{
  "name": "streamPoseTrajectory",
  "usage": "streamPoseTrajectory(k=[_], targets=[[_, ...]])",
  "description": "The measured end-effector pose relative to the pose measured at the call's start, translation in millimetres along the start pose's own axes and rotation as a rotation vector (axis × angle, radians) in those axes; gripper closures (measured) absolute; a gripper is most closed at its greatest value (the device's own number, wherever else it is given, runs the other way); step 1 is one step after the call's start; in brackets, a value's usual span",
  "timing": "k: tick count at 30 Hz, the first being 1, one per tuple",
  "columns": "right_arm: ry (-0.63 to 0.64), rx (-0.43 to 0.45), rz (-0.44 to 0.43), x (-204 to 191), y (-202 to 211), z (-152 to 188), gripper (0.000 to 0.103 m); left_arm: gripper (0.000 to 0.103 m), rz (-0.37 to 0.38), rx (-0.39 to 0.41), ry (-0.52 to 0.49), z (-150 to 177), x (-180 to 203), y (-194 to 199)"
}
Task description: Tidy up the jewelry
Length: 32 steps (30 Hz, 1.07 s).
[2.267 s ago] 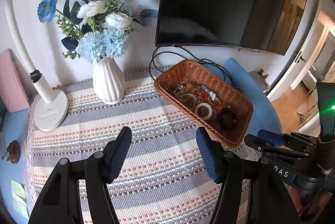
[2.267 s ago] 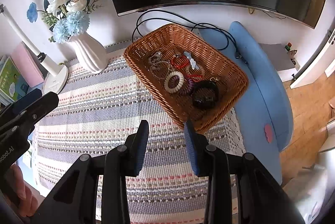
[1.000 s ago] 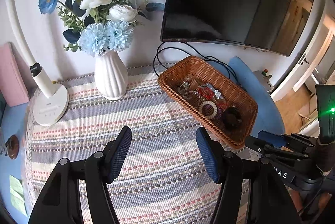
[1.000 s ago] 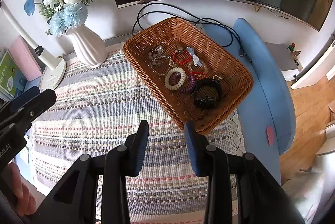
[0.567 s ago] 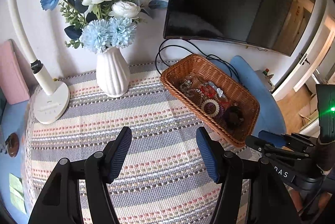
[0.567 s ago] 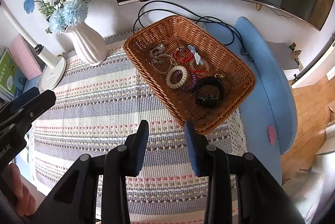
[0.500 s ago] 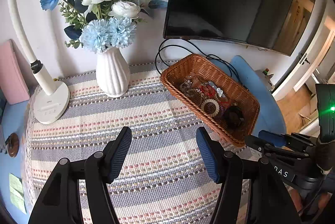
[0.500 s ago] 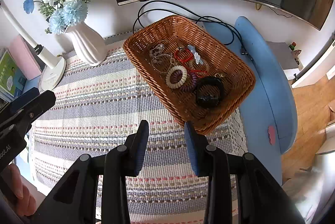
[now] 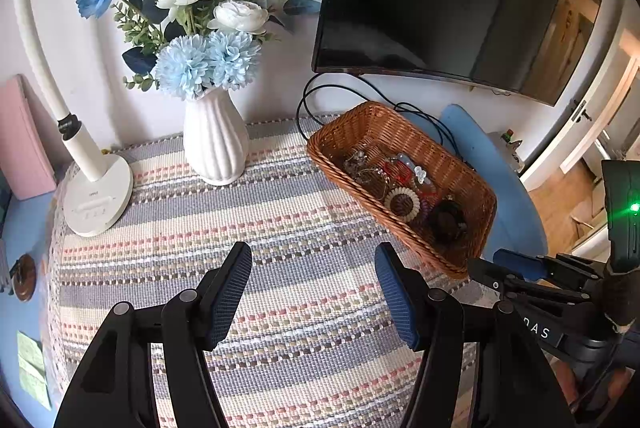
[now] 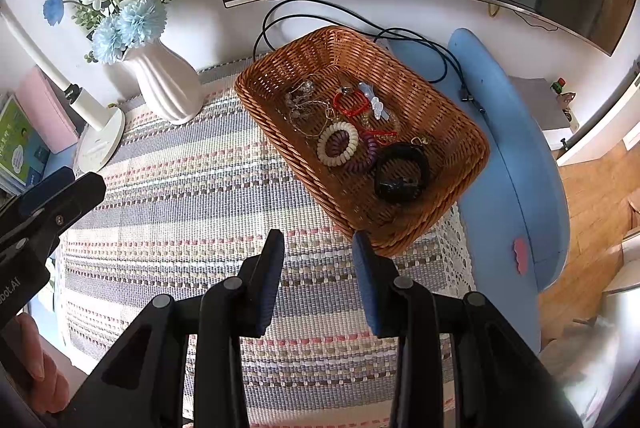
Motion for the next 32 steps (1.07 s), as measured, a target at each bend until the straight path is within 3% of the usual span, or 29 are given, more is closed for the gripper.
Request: streamPoseTrajectory(k=[18, 25, 29, 32], targets=[[-0.016, -0.007, 0.004, -2.5, 0.6, 5.4, 0.066, 0.038, 0.013, -0.001, -0.019, 3.3, -0.2, 1.1], [-0.024, 0.0, 0.011, -2.6, 4.0, 7.9, 0.066, 0.038, 0.004, 0.043, -0.062, 1.8, 4.5, 7.7], [-0.029, 0.005, 0.014, -3.2, 5.8, 9.9, 0.066, 0.038, -0.006, 0.112, -0.074, 1.1, 4.7, 17.7], [-0.033, 0.009, 0.016, -4.1, 7.0, 12.1, 0.066, 0.038, 0.004, 0.101, -0.097, 1.7, 5.9, 17.0]])
Point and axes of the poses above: each gripper's, at about its wrist camera, not at the fingertips, and y roughly against the way its jaws point, x to its right, z to its underside, the point moved 3 cm from there along -y, roughly the way its jaws point, and after that the axes turned 10 degrees about -z, right-handed, at the moved point
